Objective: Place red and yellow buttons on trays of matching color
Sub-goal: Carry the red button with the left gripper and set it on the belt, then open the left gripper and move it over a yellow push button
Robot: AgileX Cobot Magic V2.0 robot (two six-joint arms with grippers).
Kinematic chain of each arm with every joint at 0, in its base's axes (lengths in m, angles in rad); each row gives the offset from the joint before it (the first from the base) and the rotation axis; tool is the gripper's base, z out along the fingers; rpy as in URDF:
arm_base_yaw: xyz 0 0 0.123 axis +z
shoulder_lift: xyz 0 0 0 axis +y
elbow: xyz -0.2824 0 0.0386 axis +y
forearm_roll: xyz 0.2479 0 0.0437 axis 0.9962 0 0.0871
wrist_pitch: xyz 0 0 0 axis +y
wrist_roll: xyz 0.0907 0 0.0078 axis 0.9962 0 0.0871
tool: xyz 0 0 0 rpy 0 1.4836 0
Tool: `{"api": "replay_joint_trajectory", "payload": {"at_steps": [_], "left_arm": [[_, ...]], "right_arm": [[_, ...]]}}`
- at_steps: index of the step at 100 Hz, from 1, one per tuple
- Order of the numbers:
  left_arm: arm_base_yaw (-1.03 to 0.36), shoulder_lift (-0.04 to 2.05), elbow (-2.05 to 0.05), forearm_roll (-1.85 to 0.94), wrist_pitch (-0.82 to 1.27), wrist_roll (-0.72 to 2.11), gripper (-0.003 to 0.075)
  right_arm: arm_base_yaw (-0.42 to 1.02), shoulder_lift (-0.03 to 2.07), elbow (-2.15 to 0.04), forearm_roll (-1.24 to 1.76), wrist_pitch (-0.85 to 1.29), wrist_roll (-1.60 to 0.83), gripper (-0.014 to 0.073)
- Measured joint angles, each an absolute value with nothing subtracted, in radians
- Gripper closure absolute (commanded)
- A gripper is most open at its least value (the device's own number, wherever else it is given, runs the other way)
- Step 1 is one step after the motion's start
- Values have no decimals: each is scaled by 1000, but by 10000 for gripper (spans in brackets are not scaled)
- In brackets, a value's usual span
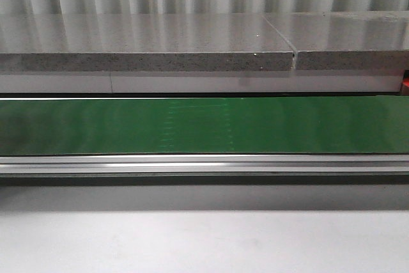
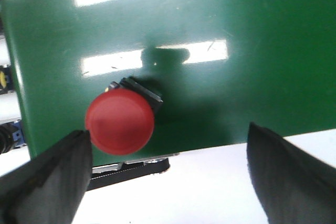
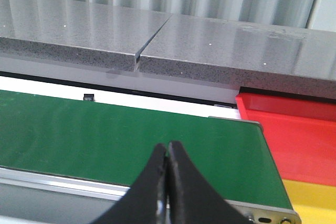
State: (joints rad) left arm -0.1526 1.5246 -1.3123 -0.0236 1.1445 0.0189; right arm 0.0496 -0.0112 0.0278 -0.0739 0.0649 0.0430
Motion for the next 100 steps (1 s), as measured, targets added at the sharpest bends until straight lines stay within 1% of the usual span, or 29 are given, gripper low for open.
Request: {"api": "replay_joint_trajectory", "payload": {"at_steps": [30, 56, 77, 100], "left_arm": [[-162, 1469, -1312, -24, 1154, 12, 153], [-83, 1356, -1271, -7, 1125, -44, 153], [58, 1254, -1130, 0, 1060, -96, 153], [301, 1179, -902, 0, 914, -158, 153]], "right_arm": [[50, -11, 28, -74, 65, 43, 662], [50, -11, 28, -74, 65, 43, 662], [50, -11, 28, -74, 65, 43, 662], [50, -11, 28, -74, 65, 43, 662]]}}
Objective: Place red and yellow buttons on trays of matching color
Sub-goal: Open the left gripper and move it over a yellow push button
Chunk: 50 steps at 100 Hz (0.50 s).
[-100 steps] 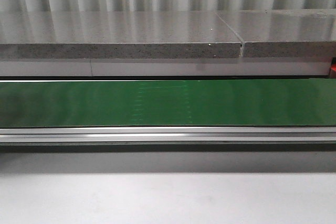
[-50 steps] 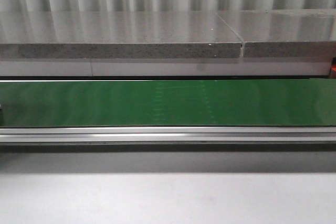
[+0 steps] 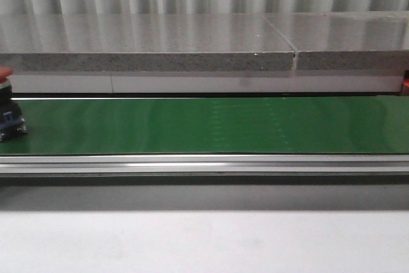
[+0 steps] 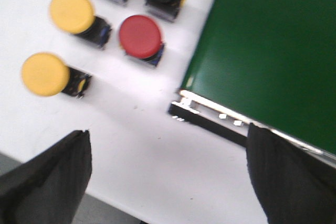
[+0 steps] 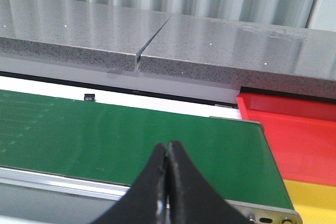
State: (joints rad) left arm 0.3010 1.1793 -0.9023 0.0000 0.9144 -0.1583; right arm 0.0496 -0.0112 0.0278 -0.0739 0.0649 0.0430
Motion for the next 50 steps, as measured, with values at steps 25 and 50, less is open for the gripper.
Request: {"api": "replay_joint_trajectory", "payload": {"at_steps": [25, 50], "left_arm": [[538, 1171, -717, 0, 778, -189, 153], [575, 1216, -700, 0, 707, -191, 153]], "right_arm": [[50, -11, 28, -74, 65, 43, 662], [50, -11, 28, -74, 65, 43, 662]]}}
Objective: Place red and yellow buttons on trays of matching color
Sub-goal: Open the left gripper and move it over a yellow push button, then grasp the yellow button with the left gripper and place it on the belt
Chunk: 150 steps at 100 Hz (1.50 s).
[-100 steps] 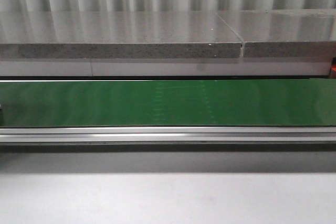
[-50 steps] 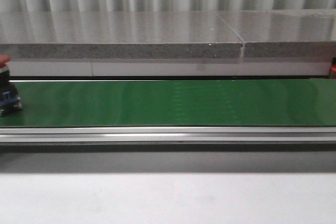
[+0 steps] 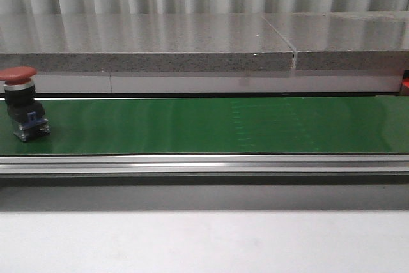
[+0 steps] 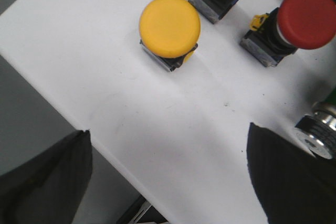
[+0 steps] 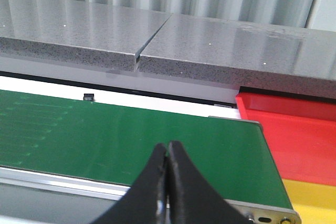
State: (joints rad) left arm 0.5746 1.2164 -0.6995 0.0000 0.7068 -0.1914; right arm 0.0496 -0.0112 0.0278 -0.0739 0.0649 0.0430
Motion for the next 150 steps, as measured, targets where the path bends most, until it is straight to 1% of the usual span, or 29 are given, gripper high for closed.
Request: {"api": "replay_joint_trajectory", "payload": {"at_steps": [28, 49, 89, 128, 133, 140, 147, 150], "left_arm": [[575, 1401, -770, 17, 704, -193, 153], [575, 1498, -857, 33, 704, -193, 153], [575, 1628, -982, 44, 708, -189, 154], [575, 1699, -989, 45, 702, -189, 156], [575, 1707, -989, 45, 702, -189, 168], [575, 1717, -989, 45, 700, -189, 211], [575, 1722, -989, 42, 698, -189, 283], [575, 1722, -989, 42, 698, -189, 328]], "right_arm": [[50, -11, 28, -74, 65, 43, 662], [50, -11, 28, -74, 65, 43, 662], [50, -11, 28, -74, 65, 43, 662], [50, -11, 28, -74, 65, 43, 662], [50, -11, 28, -74, 65, 43, 662], [50, -11, 28, -74, 65, 43, 662], [50, -11, 28, -74, 65, 43, 662], [50, -11, 28, -74, 65, 43, 662]]}}
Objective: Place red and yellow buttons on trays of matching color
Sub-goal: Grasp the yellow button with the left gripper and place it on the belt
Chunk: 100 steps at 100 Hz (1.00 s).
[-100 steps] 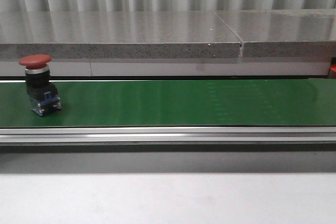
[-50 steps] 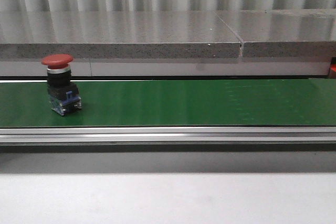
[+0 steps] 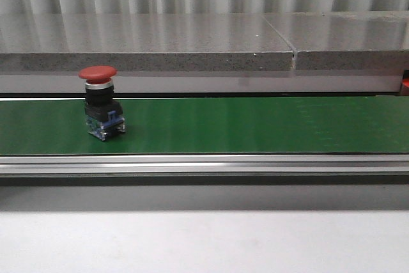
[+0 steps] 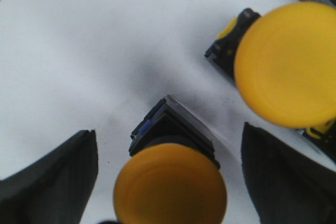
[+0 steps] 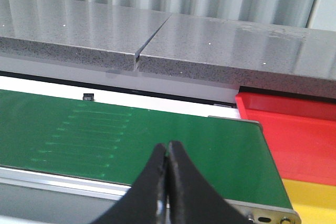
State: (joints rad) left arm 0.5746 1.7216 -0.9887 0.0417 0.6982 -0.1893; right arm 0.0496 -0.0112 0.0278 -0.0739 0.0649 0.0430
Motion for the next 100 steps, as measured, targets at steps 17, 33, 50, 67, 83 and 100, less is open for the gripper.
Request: {"api": "replay_joint_trajectory", "payload": {"at_steps": [17, 33, 50, 67, 83, 100], "left_arm": [[575, 1722, -991, 37, 692, -189, 579], [575, 1722, -993, 37, 698, -189, 740], [575, 1699, -993, 37, 758, -189, 739], [575, 1616, -993, 37, 810, -178, 740], [541, 1488, -993, 42, 848, -161, 739], [458, 1341, -993, 42, 866, -134, 739]], "right_arm": [[50, -11, 28, -74, 67, 43, 662], [50, -11, 28, -74, 67, 43, 662], [50, -11, 28, -74, 67, 43, 662], [50, -11, 28, -74, 67, 43, 662], [50, -11, 28, -74, 67, 43, 662], [50, -11, 28, -74, 67, 43, 662]]}}
